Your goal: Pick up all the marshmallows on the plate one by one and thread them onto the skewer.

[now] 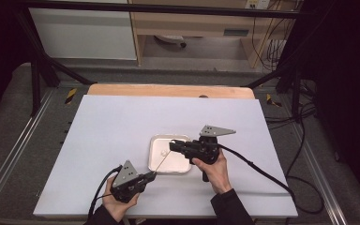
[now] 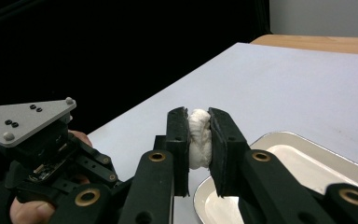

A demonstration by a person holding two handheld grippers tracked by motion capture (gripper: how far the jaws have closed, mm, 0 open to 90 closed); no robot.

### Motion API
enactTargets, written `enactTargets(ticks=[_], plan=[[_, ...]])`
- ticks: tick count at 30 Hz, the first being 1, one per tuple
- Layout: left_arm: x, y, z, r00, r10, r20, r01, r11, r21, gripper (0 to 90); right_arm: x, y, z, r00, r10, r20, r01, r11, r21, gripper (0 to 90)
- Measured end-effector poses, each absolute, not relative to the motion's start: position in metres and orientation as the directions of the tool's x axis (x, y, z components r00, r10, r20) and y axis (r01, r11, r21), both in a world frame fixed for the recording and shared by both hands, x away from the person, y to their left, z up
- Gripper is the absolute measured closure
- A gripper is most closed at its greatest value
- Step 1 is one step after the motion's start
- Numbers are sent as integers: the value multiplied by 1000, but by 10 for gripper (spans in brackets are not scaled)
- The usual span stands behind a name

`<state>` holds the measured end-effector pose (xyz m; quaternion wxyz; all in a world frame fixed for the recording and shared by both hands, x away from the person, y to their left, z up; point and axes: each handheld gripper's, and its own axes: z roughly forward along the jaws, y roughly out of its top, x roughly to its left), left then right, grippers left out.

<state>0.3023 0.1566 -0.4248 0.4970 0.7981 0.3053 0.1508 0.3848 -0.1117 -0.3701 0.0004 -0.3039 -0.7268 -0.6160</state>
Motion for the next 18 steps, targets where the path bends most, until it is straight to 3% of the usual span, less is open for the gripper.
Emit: enactTargets(ticks=[18], plan=[[300,155,-425,762,646,-36,322,-331,887,890,378,-103,-371,-834,425,350,416,68,907,814]])
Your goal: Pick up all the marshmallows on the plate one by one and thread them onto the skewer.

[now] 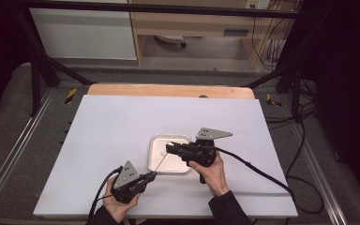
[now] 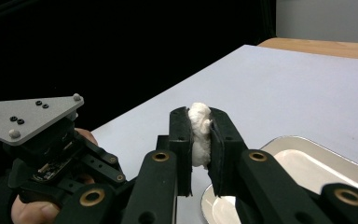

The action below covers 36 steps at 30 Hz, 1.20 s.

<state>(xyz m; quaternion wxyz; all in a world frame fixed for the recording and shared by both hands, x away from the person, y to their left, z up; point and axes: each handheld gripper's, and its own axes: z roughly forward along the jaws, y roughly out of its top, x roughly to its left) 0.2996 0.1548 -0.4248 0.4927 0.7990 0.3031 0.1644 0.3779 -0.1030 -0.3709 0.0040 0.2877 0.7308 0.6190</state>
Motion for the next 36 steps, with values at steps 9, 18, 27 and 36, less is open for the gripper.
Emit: enactTargets(ticks=[9,18,27,36], plan=[[299,155,-423,761,648,-21,319,-346,882,892,376,-102,-372,-837,413,358,421,69,904,816],[299,155,-423,761,648,-21,314,-341,886,891,375,-101,-374,-836,407,367,427,64,902,818],[300,156,-421,764,644,-33,313,-325,892,891,374,-103,-376,-836,394,383,433,45,900,819],[300,156,-421,761,648,-31,314,-326,892,892,373,-102,-379,-833,393,389,437,36,899,820]])
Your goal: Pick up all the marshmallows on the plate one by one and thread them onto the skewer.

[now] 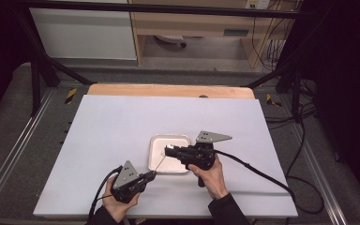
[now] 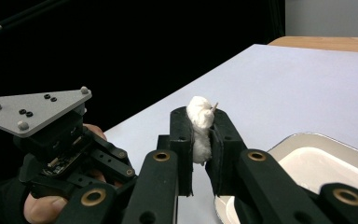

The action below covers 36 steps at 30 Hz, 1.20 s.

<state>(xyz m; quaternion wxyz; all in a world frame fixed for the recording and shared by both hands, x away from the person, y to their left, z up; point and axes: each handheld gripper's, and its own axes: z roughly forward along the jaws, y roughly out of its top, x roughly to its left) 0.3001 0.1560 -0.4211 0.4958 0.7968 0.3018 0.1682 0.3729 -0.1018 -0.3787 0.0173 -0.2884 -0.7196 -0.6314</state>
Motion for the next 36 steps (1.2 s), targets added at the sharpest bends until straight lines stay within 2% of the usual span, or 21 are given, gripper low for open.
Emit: enactTargets(ticks=[13,15,17,25,29,36], plan=[[300,155,-420,767,641,-29,307,-327,894,891,372,-101,-385,-832,379,406,451,35,892,819],[299,152,-414,774,633,-17,285,-325,902,891,370,-93,-394,-837,334,434,484,79,871,815],[300,148,-415,767,641,10,281,-350,894,891,369,-90,-398,-837,333,434,484,80,872,814],[303,149,-420,764,645,-17,302,-335,892,890,368,-87,-404,-831,369,416,475,82,876,802],[303,146,-415,763,647,-4,284,-330,900,890,367,-83,-411,-827,339,449,508,104,855,797],[305,144,-419,762,648,-17,298,-327,897,889,366,-82,-413,-826,364,430,498,115,860,793]])
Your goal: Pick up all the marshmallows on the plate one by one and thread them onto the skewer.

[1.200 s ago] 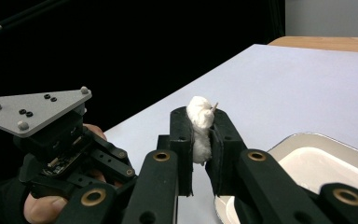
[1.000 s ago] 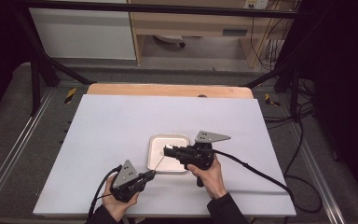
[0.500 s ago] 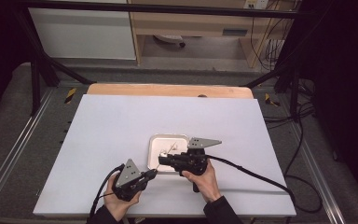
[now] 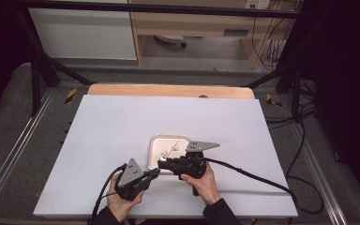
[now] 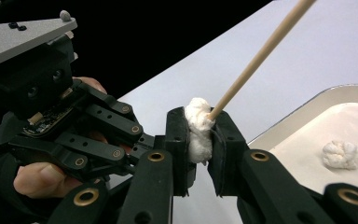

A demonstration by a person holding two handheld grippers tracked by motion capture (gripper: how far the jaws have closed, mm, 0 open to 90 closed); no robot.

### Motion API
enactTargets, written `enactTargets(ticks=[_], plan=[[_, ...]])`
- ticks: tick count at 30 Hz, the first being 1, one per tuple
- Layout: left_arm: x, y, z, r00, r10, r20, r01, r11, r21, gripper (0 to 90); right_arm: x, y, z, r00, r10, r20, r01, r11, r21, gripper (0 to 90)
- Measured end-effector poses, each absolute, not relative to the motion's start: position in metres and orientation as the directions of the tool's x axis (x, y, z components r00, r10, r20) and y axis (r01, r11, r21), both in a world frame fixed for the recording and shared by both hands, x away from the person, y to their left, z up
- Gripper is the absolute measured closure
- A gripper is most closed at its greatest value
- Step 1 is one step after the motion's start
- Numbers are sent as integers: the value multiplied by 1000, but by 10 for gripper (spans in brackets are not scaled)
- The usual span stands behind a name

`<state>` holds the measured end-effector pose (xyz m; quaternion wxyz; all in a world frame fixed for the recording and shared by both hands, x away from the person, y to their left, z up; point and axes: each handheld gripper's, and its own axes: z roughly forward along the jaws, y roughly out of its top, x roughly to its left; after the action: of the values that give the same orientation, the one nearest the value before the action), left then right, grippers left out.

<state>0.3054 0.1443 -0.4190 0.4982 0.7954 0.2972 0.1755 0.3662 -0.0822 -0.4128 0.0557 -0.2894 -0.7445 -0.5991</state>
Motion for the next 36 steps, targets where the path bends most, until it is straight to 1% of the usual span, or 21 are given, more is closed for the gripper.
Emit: enactTargets(ticks=[5,7,9,11,15,16,17,21,24,26,27,31,36], plan=[[306,144,-420,761,648,-18,299,-326,897,889,366,-82,-413,-821,369,436,506,116,855,782],[305,145,-419,760,649,-18,297,-323,899,888,367,-83,-411,-820,371,436,505,112,856,752],[306,148,-419,754,656,-27,307,-317,897,888,366,-85,-408,-815,390,429,502,103,859,640],[308,152,-420,748,662,-43,320,-304,897,888,366,-89,-403,-817,409,407,487,112,866,581],[309,158,-420,744,666,-53,332,-298,895,888,367,-98,-396,-821,458,340,446,143,884,419],[309,159,-420,743,667,-53,333,-300,894,888,369,-102,-395,-819,489,301,429,173,887,329],[310,160,-421,742,668,-55,337,-300,893,888,369,-102,-395,-819,489,301,429,173,887,329],[311,166,-422,742,668,-58,344,-305,888,887,375,-112,-398,-801,548,242,416,217,883,174],[311,171,-422,736,674,-64,353,-302,885,887,382,-117,-401,-784,586,203,428,275,861,100],[312,174,-423,735,675,-58,346,-300,889,887,386,-118,-402,-777,607,165,423,309,852,78],[311,176,-422,730,680,-70,360,-296,885,887,388,-118,-402,-773,616,155,423,317,849,70],[312,182,-422,722,687,-76,367,-289,884,886,397,-117,-404,-759,632,153,428,308,850,51],[314,189,-424,713,695,-92,382,-275,883,886,412,-112,-407,-738,663,128,441,331,834,57]])
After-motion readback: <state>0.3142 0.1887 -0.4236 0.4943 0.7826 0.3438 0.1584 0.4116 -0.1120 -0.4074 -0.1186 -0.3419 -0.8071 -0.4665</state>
